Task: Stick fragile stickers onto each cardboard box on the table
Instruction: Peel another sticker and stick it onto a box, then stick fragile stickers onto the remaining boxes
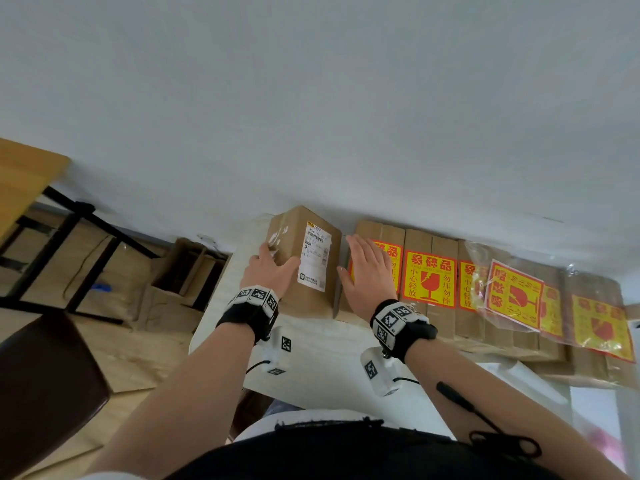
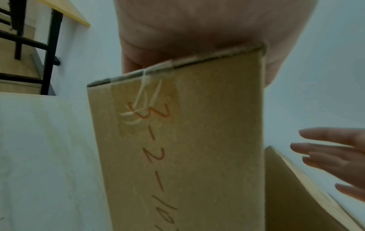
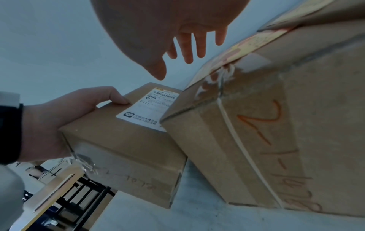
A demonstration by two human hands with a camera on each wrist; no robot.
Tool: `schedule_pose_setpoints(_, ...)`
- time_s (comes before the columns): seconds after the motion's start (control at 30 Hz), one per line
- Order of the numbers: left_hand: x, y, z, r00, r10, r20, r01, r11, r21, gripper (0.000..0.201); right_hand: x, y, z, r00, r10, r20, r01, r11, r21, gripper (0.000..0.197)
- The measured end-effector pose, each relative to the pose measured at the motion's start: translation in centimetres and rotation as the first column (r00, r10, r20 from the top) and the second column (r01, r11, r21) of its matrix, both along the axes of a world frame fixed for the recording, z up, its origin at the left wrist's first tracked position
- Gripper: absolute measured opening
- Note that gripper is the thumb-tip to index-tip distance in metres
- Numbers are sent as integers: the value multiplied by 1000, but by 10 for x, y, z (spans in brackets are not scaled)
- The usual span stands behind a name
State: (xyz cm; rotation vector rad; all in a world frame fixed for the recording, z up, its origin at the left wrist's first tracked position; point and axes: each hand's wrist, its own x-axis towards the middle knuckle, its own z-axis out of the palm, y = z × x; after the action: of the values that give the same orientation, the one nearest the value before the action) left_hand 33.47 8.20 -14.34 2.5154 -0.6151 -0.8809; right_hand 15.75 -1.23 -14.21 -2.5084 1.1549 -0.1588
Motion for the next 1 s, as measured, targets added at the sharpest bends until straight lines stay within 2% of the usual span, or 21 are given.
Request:
schedule_pose_setpoints(0.13,-17,-3,3,985,-62,159,60,998,16,90,-12,2,1,1000,-24,20,24,1000,5,59)
schedule_pose_setpoints(0.27,-45,-14,5,930,-140,339,135,990,38,96,-27,2,2,998,-57,41,57,998,11,61)
schedule_pose_setpoints(0.43,-70,-25,7,919,-201,339,183,979,83,110,-46,-2,4,992,-108,62,109,994,-6,60)
schedule_pose_setpoints(0.57,-82,-35,14,859,-244,451,270,963,8,89,-60,-6,10,983,-154,103,154,988,5,58)
schedule_pose_setpoints(0.67,-93,-50,27,832,-309,460,377,924,-60,76,-73,-11,14,969,-190,156,192,981,5,57)
schedule_pose_setpoints(0.87,-142,-84,49,793,-428,433,571,770,-286,47,-118,-30,20,899,-322,296,339,941,-6,50)
schedule_pose_setpoints(1.0,-179,-102,46,764,-530,367,641,688,-341,40,-161,-45,31,806,-429,409,490,870,-53,46)
